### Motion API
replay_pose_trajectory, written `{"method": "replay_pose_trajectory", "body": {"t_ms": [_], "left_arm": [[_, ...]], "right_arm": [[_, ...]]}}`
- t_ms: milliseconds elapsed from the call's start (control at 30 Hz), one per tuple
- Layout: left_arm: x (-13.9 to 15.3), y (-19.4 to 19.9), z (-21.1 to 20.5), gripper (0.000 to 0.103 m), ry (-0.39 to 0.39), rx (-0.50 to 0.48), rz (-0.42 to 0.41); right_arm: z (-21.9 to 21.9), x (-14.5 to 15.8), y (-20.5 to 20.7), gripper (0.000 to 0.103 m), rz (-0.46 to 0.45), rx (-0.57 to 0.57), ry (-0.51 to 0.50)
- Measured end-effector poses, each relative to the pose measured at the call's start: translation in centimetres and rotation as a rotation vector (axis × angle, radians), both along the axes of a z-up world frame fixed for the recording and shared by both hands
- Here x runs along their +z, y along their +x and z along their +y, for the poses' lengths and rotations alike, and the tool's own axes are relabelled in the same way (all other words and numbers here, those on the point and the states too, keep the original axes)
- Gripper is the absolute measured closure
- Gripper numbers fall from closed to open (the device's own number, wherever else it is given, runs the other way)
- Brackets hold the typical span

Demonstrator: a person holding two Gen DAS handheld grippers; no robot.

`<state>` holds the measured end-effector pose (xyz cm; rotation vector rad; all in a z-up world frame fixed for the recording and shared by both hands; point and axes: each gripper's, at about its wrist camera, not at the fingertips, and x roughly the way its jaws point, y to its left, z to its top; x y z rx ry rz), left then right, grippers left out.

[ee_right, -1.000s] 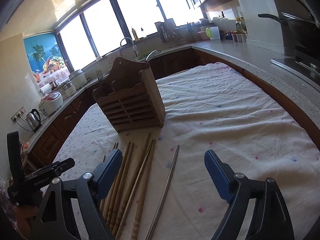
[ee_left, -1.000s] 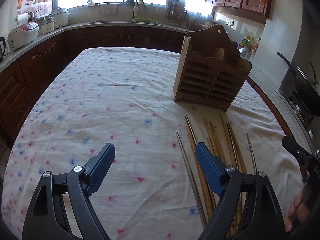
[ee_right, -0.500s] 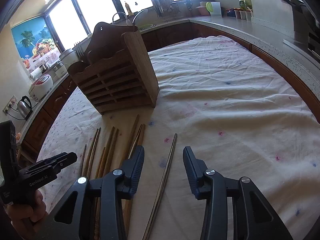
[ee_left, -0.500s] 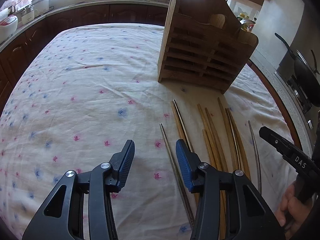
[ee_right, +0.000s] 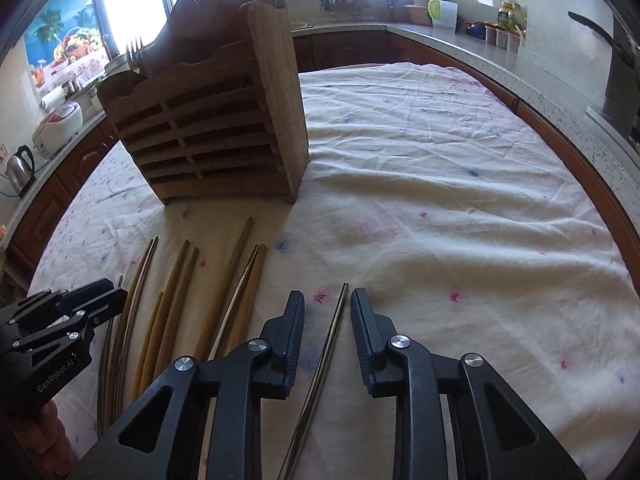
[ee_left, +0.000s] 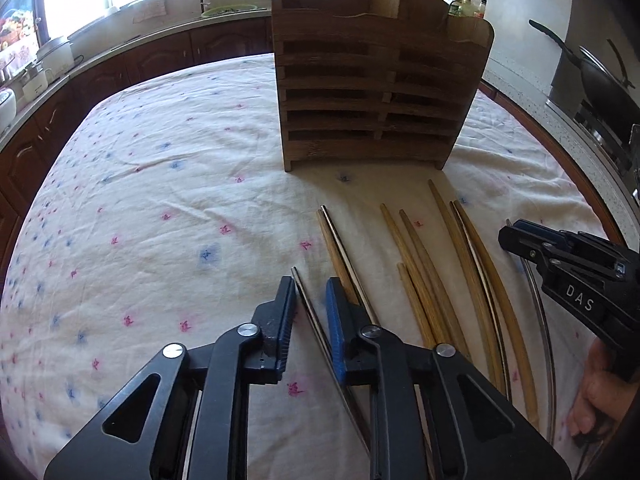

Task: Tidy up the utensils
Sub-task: 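Close the left tool on a steel chopstick while the right tool grasps another, then carry the steel chopstick in the left tool while the right tool carries its chopstick to the holder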

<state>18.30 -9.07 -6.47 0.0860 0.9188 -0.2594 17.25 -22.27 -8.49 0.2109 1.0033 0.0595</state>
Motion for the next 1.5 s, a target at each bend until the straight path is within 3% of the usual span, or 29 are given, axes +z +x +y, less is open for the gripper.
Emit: {"method": "replay_pose_trajectory", "body": {"t_ms": [100,267,400,667,1000,1233,1500], "left_arm": [[0.0,0.2,0.4,0.096,-0.024,-0.003,0.009],[0.6,0.0,1.7,0.1,-0.097,0.003,0.026],[2.2,-1.1,2.9,0.1,-0.152,0.006,0.005],[7.9,-4.0,5.1,0.1,-0.256,0.004,-0.102],[14.1,-6.9,7.0,0.1,-0.323,-0.012,-0.246],[15.7,-7.5,7.7,0.1,-0.339,-0.003,-0.292],[16.4,-7.2,9.0,0.1,-0.387,0.045,-0.319]], "right_arm": [[0.2,0.0,0.0,0.095,-0.001,0.013,-0.006],[-0.7,0.1,-0.3,0.098,-0.002,-0.006,0.078],[-1.4,1.8,-1.4,0.099,-0.049,-0.022,0.134],[-2.0,8.1,-4.0,0.099,-0.203,-0.018,0.178],[-2.7,15.1,-6.6,0.099,-0.392,-0.025,0.199],[-3.1,17.4,-7.3,0.099,-0.457,-0.03,0.198],[-3.7,17.8,-7.0,0.099,-0.473,-0.035,0.21]]}}
